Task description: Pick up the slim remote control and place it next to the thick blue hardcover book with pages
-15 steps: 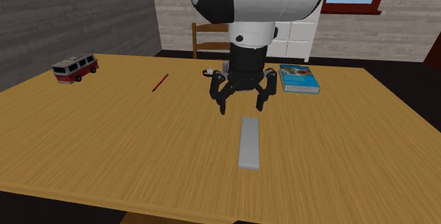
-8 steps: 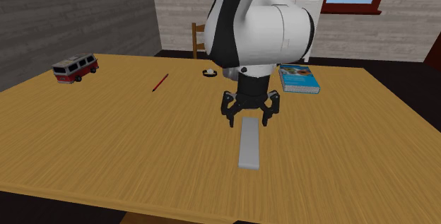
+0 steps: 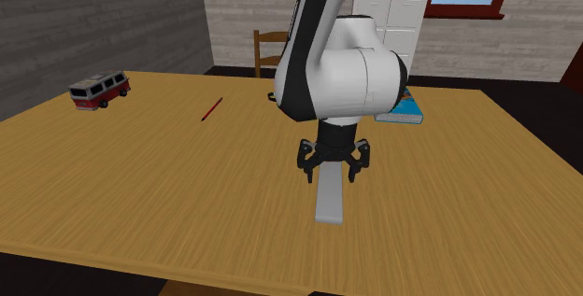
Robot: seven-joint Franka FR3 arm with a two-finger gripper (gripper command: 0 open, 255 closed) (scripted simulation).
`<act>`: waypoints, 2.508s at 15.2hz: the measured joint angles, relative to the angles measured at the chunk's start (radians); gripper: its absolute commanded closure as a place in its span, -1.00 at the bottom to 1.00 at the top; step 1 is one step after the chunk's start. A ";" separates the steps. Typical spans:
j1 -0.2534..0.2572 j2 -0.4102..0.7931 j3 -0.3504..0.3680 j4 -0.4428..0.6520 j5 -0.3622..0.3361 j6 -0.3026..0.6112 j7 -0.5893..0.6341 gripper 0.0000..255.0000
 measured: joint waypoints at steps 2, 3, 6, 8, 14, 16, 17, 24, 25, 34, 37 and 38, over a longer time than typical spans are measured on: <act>-0.003 0.034 0.008 0.005 0.014 0.029 -0.009 -1.00; -0.005 0.038 0.009 0.003 0.017 0.035 -0.012 -1.00; -0.005 0.041 0.010 0.002 0.018 0.040 -0.013 -1.00; -0.005 0.042 0.010 0.002 0.018 0.040 -0.013 -1.00; -0.005 0.041 0.010 0.002 0.019 0.040 -0.013 1.00; -0.005 0.041 0.010 0.002 0.019 0.040 -0.013 1.00; -0.005 0.041 0.010 0.002 0.018 0.040 -0.013 1.00; 0.001 -0.019 -0.005 -0.001 -0.007 -0.016 0.003 1.00; 0.004 -0.037 -0.008 -0.007 -0.015 -0.029 0.011 1.00; 0.009 -0.173 -0.020 -0.009 -0.066 -0.161 0.052 1.00; 0.008 -0.217 -0.021 -0.003 -0.079 -0.211 0.062 1.00; 0.008 -0.230 -0.021 0.000 -0.082 -0.226 0.065 1.00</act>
